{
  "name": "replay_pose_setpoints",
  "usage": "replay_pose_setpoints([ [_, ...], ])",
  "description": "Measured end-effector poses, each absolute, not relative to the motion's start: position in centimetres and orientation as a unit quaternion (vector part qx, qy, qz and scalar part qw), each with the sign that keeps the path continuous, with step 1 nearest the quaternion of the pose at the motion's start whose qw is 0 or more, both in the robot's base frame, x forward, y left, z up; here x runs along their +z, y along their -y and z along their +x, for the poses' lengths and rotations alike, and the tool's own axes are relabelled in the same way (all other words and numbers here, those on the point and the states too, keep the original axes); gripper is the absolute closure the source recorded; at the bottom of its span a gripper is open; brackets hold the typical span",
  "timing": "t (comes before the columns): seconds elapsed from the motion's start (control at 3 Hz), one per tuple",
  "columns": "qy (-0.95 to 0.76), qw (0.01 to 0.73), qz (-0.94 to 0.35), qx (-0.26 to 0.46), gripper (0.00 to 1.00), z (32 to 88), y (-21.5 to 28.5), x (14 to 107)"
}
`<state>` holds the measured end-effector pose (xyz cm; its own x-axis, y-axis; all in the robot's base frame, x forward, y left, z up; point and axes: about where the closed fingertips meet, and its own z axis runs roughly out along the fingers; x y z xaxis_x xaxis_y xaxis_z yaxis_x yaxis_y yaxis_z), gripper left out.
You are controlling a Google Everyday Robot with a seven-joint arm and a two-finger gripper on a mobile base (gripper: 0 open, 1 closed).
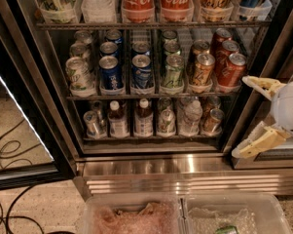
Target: Pick pepsi can from middle shelf of fridge
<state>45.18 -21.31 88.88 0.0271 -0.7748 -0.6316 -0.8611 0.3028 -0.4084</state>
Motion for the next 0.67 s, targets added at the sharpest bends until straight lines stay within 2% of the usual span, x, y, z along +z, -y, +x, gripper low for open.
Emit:
replay_pose_setpoints([
  [0.33, -0.695, 0.409, -0.588, 0.053, 0.00, 45.2, 21.3, 88.9],
  [0.67, -0.681, 0.453, -0.573, 0.057, 0.00, 45.8, 20.2, 88.6],
])
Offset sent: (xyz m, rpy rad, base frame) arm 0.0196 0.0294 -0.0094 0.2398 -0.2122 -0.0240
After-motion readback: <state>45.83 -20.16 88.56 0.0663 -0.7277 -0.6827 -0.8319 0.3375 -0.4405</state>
